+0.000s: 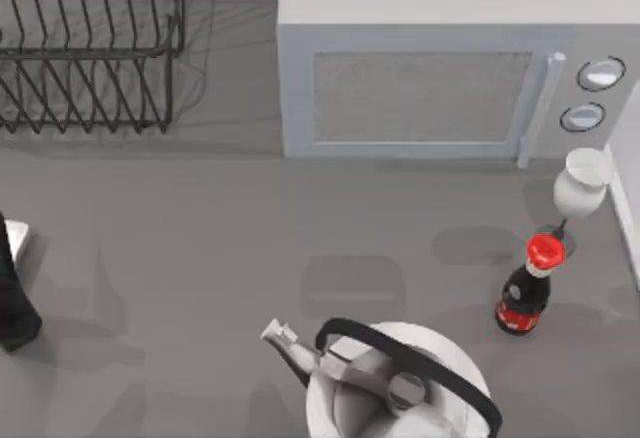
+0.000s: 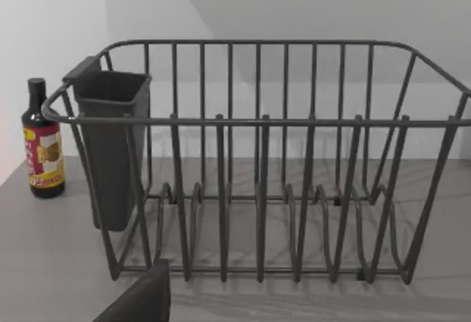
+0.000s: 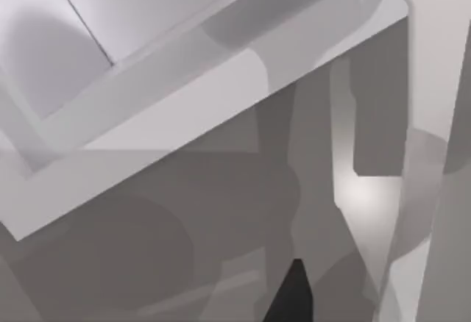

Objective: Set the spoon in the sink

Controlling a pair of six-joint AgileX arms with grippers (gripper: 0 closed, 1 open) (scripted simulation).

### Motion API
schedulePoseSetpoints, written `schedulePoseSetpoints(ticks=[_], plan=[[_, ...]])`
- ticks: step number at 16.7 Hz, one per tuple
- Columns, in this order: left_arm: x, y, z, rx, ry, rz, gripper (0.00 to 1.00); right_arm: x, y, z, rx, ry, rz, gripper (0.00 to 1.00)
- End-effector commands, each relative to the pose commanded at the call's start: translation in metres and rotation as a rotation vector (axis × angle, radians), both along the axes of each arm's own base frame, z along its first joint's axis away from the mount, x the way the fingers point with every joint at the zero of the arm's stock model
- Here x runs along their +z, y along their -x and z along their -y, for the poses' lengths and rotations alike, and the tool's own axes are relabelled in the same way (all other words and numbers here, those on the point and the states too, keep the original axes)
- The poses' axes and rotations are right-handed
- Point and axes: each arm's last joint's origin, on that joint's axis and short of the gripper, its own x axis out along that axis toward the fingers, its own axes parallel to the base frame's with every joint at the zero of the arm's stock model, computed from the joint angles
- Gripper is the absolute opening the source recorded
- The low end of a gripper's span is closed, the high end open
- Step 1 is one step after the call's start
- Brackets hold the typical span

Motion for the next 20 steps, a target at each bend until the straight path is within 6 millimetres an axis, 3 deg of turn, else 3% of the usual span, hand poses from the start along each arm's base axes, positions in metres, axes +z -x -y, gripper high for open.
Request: schedulePoseSetpoints(ticks=[6,13,16,20], plan=[[0.000,0.000,0.000,0.000,0.000,0.000,1.00,0.059,0.007,-0.001,0.001,-0.001,-0.005,0.00],[0.000,0.000,0.000,0.000,0.000,0.000,1.00,0.063,0.005,-0.001,-0.001,-0.002,-0.005,0.00],[0.000,0.000,0.000,0.000,0.000,0.000,1.00,0.068,-0.014,0.002,-0.011,-0.006,-0.034,0.00],[0.000,0.000,0.000,0.000,0.000,0.000,1.00,0.080,-0.068,0.010,-0.017,-0.012,-0.090,0.00]])
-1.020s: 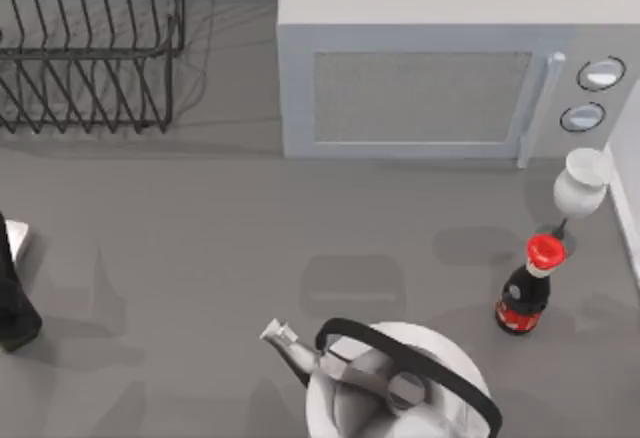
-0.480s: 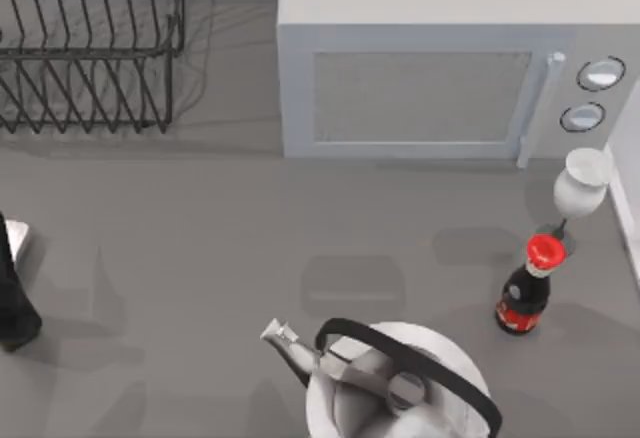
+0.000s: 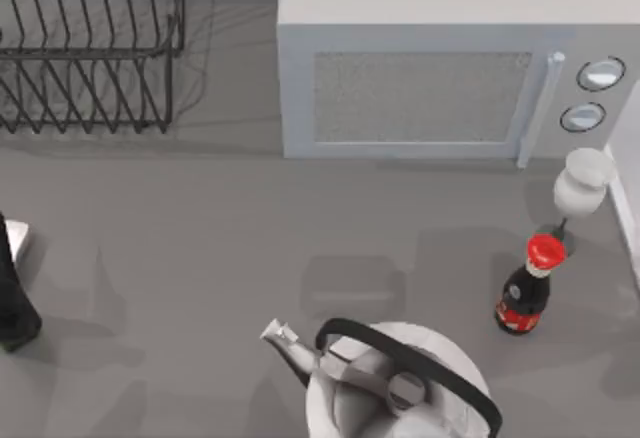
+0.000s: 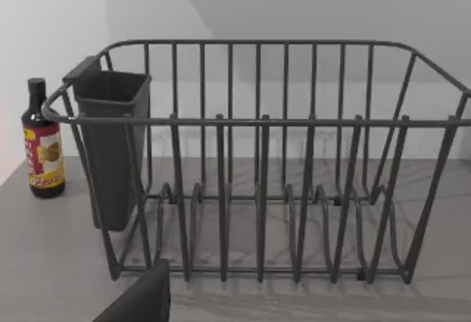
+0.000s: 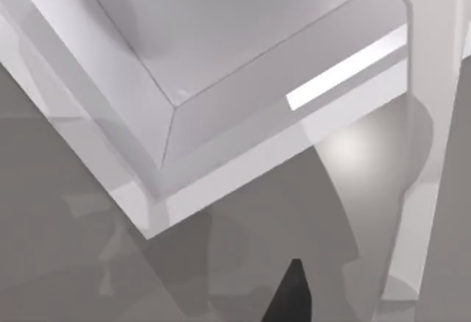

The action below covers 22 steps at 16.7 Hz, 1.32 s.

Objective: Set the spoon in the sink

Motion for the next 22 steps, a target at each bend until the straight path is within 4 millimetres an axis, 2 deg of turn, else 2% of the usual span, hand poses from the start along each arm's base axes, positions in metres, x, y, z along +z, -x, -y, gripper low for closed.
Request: schedulePoseSetpoints(ticks=[3,6,10,15,22], plan=[[0.000,0.000,0.000,0.000,0.000,0.000,1.00,0.009,-0.055,0.006,0.000,0.000,-0.021,0.00],[0.000,0.000,0.000,0.000,0.000,0.000,1.00,0.007,-0.108,0.012,0.001,0.000,-0.034,0.00],[0.000,0.000,0.000,0.000,0.000,0.000,1.00,-0.006,-0.160,0.014,0.005,0.004,-0.024,0.00],[0.000,0.000,0.000,0.000,0.000,0.000,1.00,-0.026,-0.190,0.011,0.014,0.012,0.008,0.00],[0.000,0.000,0.000,0.000,0.000,0.000,1.00,-0.033,-0.196,0.008,0.018,0.016,0.028,0.00]])
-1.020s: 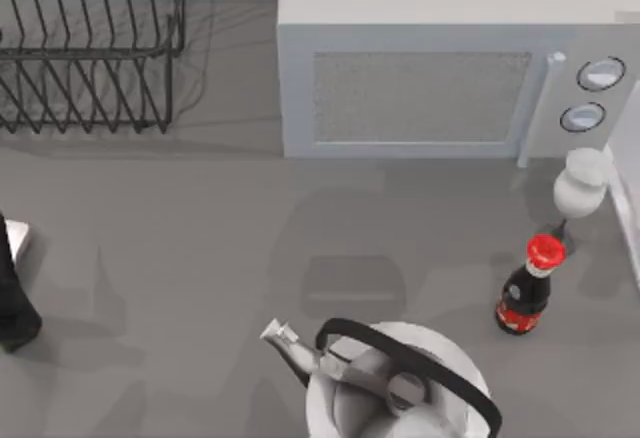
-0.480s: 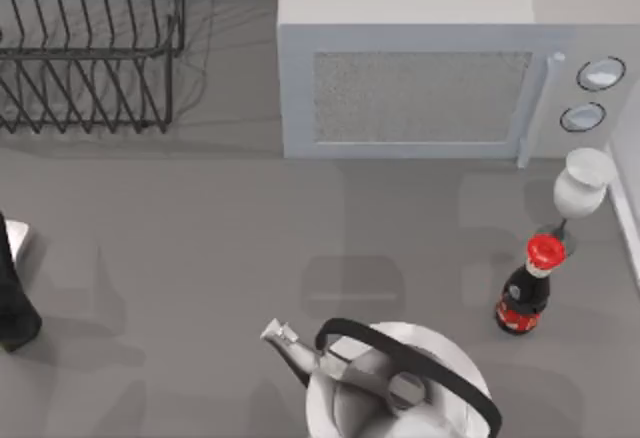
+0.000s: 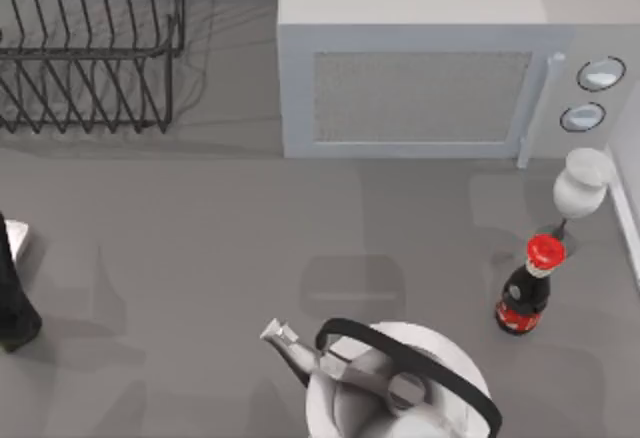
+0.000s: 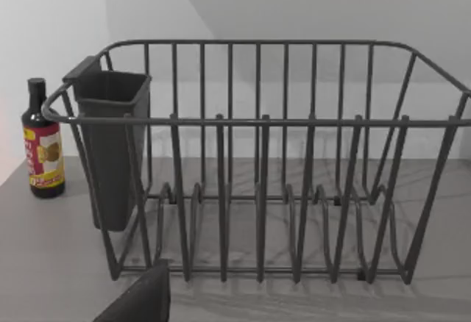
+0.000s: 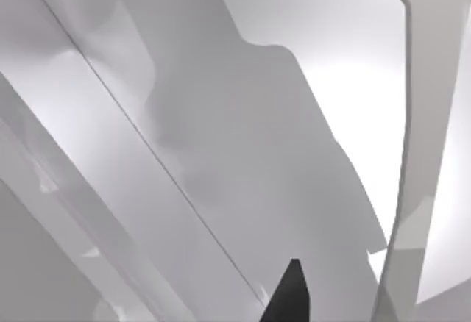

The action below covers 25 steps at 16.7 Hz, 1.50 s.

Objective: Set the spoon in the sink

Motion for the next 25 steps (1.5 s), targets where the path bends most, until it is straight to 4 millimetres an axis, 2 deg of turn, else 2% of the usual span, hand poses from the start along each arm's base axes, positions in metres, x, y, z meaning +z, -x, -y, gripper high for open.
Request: schedulePoseSetpoints(ticks=[6,13,19,25], plan=[[0.000,0.000,0.000,0.000,0.000,0.000,1.00,-0.003,-0.002,0.003,-0.008,0.001,0.015,0.00],[0.000,0.000,0.000,0.000,0.000,0.000,1.00,-0.042,-0.001,0.001,0.000,-0.002,-0.012,0.00],[0.000,0.000,0.000,0.000,0.000,0.000,1.00,-0.044,0.000,0.001,0.000,0.000,-0.001,0.00],[0.000,0.000,0.000,0.000,0.000,0.000,1.00,-0.044,0.000,0.001,0.000,0.000,-0.001,0.45]])
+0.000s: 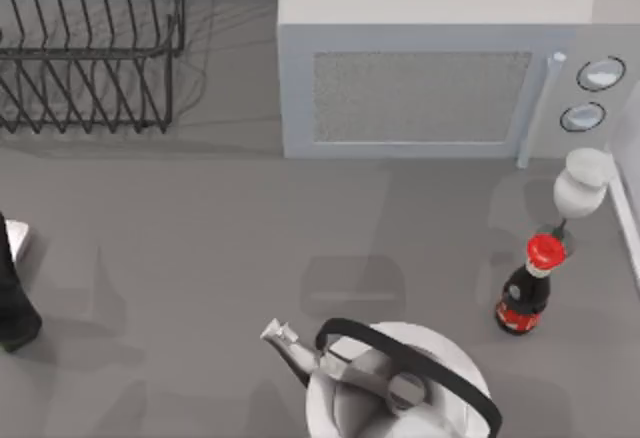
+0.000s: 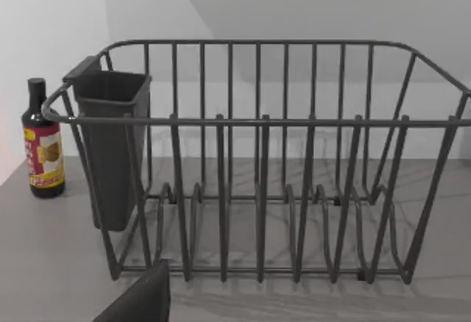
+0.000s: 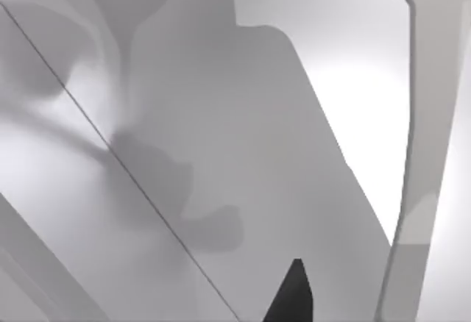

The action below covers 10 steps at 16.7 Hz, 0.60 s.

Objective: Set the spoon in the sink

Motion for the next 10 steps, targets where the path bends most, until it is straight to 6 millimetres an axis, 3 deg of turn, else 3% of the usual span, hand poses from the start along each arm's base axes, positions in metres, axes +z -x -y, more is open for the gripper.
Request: schedulePoseSetpoints(ticks=[7,10], plan=[[0.0000,0.0000,0.0000,0.000,0.000,0.000,1.00,0.0000,0.0000,0.0000,0.000,0.000,0.000,0.98],[0.0000,0.0000,0.0000,0.000,0.000,0.000,1.00,0.0000,0.0000,0.0000,0.000,0.000,0.000,1.00]])
